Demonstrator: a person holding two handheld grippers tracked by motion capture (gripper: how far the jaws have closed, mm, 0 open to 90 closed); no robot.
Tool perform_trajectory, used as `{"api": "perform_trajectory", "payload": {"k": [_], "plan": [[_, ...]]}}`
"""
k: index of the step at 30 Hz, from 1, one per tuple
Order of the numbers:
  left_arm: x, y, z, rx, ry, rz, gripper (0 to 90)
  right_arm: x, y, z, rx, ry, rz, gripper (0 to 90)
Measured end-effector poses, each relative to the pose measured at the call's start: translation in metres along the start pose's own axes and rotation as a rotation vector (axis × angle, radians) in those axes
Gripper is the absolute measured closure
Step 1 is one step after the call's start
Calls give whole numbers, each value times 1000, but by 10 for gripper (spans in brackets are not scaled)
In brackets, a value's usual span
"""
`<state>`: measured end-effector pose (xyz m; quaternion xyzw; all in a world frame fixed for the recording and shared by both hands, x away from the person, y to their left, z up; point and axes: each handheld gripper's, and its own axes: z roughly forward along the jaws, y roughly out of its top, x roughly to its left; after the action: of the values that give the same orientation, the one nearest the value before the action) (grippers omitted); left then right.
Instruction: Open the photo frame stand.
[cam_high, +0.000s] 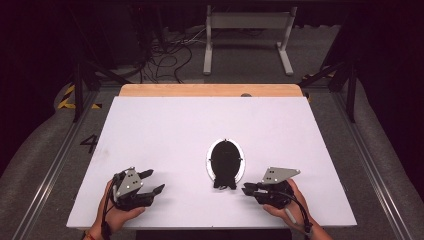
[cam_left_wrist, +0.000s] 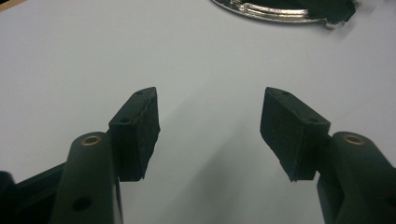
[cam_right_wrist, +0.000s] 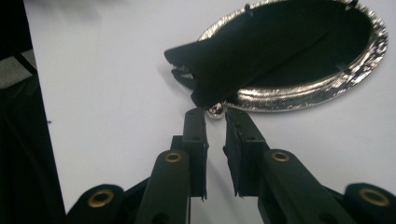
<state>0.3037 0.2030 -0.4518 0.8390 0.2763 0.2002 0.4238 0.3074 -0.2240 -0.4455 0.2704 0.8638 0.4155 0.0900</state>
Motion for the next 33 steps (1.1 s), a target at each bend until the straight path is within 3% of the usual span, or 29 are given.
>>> {"api": "perform_trajectory", "payload": {"k": [7, 19, 26, 33], "plan": [[-5, 1, 9, 29, -16, 26, 390, 3, -1, 13, 44, 11, -6, 799], [-6, -2, 13, 57, -35, 23, 373, 3, 4, 22, 93, 21, -3, 831], [-7, -1, 16, 72, -34, 32, 363, 9, 9, 24, 124, -17, -34, 811], [-9, -1, 18, 83, -40, 34, 351, 9, 12, 27, 132, -20, 1, 801]]}}
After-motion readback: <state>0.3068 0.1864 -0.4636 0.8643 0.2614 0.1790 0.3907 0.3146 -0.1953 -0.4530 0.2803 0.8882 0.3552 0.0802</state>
